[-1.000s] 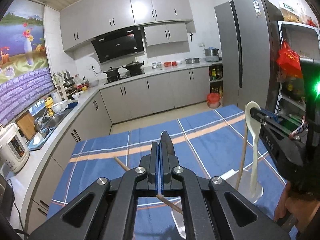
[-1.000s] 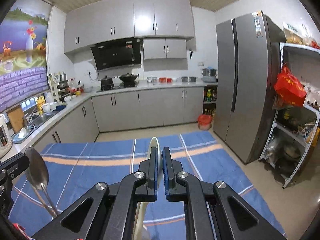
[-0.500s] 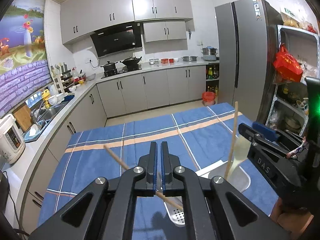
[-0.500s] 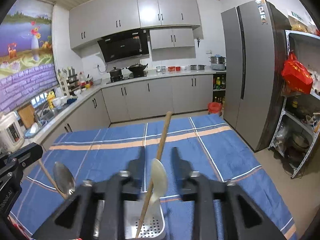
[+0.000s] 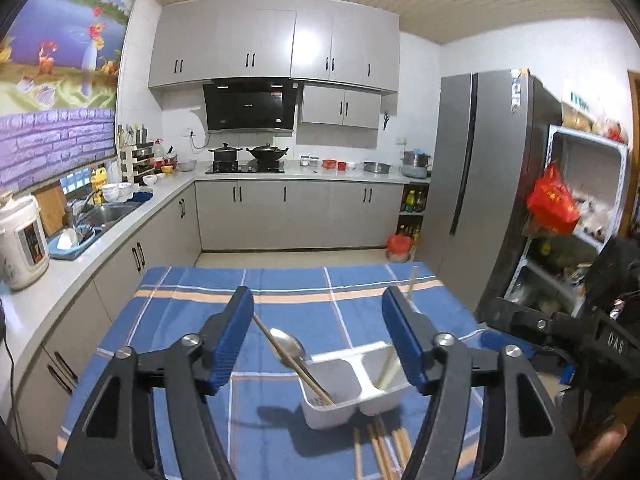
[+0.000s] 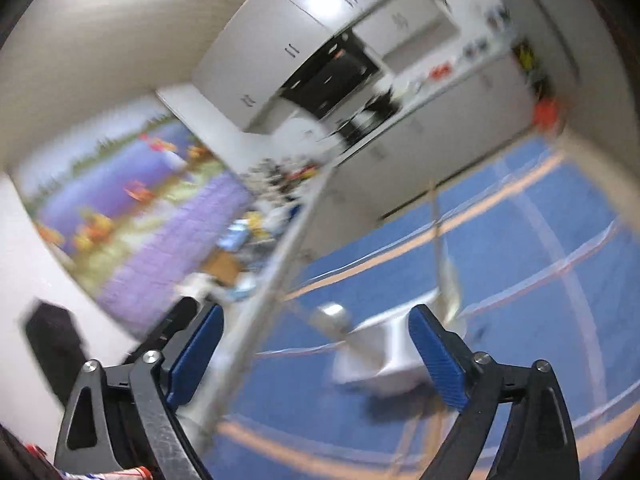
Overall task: Organize utensils
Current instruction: 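Drop the spoons into the holder compartments and open both tools, then move both open tools back toward the remaining wooden chopsticks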
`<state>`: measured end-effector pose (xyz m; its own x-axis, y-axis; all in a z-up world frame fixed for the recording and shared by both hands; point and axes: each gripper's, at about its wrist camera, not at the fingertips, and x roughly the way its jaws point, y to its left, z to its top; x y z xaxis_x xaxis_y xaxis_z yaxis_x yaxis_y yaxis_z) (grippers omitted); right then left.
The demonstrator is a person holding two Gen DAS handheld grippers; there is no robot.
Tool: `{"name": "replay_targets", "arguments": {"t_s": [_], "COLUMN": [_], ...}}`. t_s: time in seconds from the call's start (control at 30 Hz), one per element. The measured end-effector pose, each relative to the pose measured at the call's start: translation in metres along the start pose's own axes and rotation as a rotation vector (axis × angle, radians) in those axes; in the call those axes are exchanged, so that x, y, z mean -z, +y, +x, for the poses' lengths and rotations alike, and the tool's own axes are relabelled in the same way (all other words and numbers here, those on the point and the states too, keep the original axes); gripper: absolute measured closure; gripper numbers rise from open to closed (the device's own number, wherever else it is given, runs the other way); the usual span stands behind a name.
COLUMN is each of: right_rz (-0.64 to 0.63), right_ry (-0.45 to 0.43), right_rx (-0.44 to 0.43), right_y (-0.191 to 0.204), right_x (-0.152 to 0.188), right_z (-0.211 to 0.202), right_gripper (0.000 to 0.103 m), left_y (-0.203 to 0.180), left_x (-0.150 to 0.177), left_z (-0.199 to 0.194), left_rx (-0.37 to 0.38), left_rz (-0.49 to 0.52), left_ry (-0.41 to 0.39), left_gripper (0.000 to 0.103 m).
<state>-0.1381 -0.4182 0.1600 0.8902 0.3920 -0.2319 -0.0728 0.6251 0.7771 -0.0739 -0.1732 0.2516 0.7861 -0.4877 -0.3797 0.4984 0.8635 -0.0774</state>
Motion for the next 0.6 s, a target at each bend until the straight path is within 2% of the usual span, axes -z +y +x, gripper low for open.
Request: {"name": "replay_targets", "arguments": {"t_s": [0.23, 0.4, 0.6], "right_rz": [0.228, 0.407, 0.441], "right_ry": [0.049, -0.04, -0.042], "right_rx": [-0.157, -0.34, -0.324], "right_y": [-0.032, -0.057, -0.06], "right_x": [0.041, 0.069, 0.083], "right_z": [-0.03, -0.055, -0.071], "right_gripper": [0.0, 0.0, 0.0], "left_y": [-0.019, -0.026, -0.019], "left_x": [0.023, 0.05, 0.087], "left_z": [-0.053, -0.072, -0.076], "left_rx": [0.021, 0.005, -0.038], "left_rz": [0.007, 0.02, 0.005], "left_ry": [0.01, 0.051, 0.149], "left_gripper": [0.034, 0.032, 0.032]}}
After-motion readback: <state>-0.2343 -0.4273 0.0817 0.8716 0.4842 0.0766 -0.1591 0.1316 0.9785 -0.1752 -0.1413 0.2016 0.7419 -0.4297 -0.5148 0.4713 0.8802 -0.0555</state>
